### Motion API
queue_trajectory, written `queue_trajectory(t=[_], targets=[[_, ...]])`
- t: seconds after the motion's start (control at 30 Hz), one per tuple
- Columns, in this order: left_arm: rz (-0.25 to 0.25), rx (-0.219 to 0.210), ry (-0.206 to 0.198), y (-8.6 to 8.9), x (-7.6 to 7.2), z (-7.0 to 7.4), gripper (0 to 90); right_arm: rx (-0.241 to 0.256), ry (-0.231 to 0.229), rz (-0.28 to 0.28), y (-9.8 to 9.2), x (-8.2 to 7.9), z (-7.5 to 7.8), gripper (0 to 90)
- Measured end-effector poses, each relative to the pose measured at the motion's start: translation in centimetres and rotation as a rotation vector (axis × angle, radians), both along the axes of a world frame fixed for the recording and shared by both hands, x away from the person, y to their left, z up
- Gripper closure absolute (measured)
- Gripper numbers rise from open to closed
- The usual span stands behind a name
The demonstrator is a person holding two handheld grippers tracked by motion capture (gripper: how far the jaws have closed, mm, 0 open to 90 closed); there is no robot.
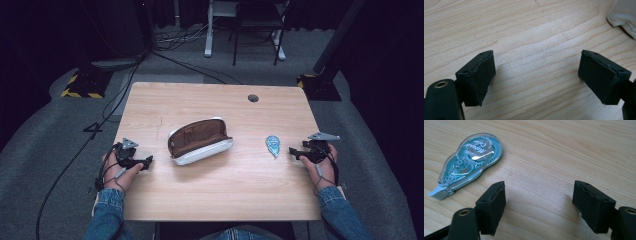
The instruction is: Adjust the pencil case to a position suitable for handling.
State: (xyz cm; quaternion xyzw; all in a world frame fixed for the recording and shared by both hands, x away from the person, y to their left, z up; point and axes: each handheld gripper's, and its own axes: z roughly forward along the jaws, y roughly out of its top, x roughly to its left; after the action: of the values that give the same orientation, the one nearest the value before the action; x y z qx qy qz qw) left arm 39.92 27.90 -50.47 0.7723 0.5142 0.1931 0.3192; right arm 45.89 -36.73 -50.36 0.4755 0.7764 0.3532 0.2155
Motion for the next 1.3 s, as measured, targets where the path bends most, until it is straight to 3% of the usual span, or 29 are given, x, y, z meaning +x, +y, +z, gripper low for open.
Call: queue_trajectory(t=[0.13,0.3,0.67,1.03,1.3], targets=[[-0.001,0.004,0.006,0.0,0.1,0.1,16.2,0.001,-0.001,0.000,0.0,0.0,0.0,27.1],[-0.004,-0.034,0.029,-0.1,0.0,0.8,21.6,0.001,-0.001,0.001,0.0,0.0,0.0,27.2],[-0.054,-0.108,-0.049,-1.4,-0.4,4.9,23.9,0.001,-0.001,0.011,0.0,0.0,0.0,27.2],[-0.125,-0.148,-0.101,-3.4,-0.4,7.2,24.0,0.002,-0.002,0.016,0.0,0.0,0.0,27.2],[-0.181,-0.178,-0.129,-5.0,0.2,7.9,24.2,0.001,-0.002,0.033,0.1,-0.1,0.0,27.7]])
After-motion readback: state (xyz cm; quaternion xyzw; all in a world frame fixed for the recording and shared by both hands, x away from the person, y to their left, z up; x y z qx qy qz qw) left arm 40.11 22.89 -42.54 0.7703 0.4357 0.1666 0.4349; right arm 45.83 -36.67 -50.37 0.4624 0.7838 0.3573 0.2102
